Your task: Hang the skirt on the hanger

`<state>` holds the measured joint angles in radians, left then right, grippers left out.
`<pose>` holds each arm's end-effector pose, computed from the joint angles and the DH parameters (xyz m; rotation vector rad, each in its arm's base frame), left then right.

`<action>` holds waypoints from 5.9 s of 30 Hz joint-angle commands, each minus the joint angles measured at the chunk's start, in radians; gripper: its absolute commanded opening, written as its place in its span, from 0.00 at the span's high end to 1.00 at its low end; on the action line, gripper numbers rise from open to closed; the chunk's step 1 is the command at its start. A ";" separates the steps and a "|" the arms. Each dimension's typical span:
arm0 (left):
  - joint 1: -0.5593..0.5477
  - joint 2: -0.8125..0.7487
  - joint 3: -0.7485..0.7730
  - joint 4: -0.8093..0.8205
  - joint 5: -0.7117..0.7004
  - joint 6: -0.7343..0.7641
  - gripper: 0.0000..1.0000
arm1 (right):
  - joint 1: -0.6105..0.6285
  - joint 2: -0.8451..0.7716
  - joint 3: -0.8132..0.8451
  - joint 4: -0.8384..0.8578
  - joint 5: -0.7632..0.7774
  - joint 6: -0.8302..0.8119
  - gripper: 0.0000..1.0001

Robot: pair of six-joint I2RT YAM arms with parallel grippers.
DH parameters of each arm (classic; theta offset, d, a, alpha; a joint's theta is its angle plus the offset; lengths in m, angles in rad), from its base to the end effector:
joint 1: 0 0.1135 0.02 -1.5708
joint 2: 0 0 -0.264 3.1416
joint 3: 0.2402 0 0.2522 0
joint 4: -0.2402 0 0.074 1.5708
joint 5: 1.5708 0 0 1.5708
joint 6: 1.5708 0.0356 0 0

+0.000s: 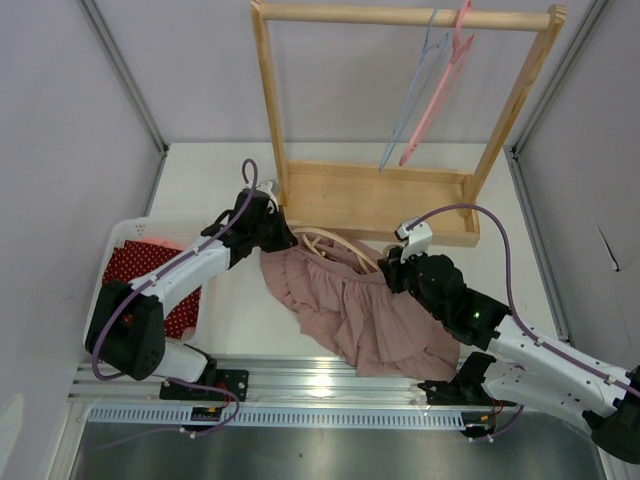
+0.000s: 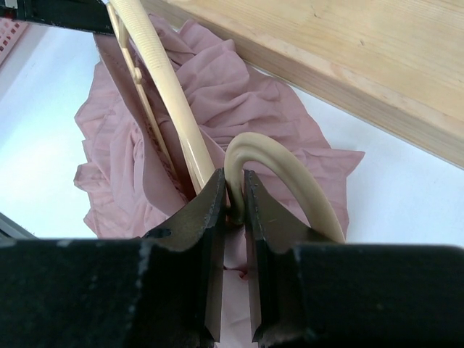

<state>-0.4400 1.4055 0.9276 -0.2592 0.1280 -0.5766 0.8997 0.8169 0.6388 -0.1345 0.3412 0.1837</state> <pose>0.2718 -0.1330 0.2410 -0.0955 2.3921 -0.6497 0.1296 0.1440 0.2885 -0.4362 1.8357 0.4261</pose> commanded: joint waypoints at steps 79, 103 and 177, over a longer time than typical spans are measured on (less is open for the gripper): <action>0.046 -0.082 0.439 -0.365 -0.102 0.259 1.00 | 0.268 0.266 0.271 -0.097 0.331 -0.160 1.00; -0.276 -0.108 0.623 -0.534 -0.186 0.261 1.00 | 0.232 0.436 0.549 -0.037 0.165 -0.264 1.00; -0.236 -0.227 0.537 -0.506 0.590 0.779 0.32 | -0.104 0.165 0.696 -0.255 -0.653 -0.214 1.00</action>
<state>-0.6804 1.1927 1.4803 -0.7937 0.6857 0.1848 0.8043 1.0084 1.2591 -0.4606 -0.2825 -0.0292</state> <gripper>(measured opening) 0.677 0.158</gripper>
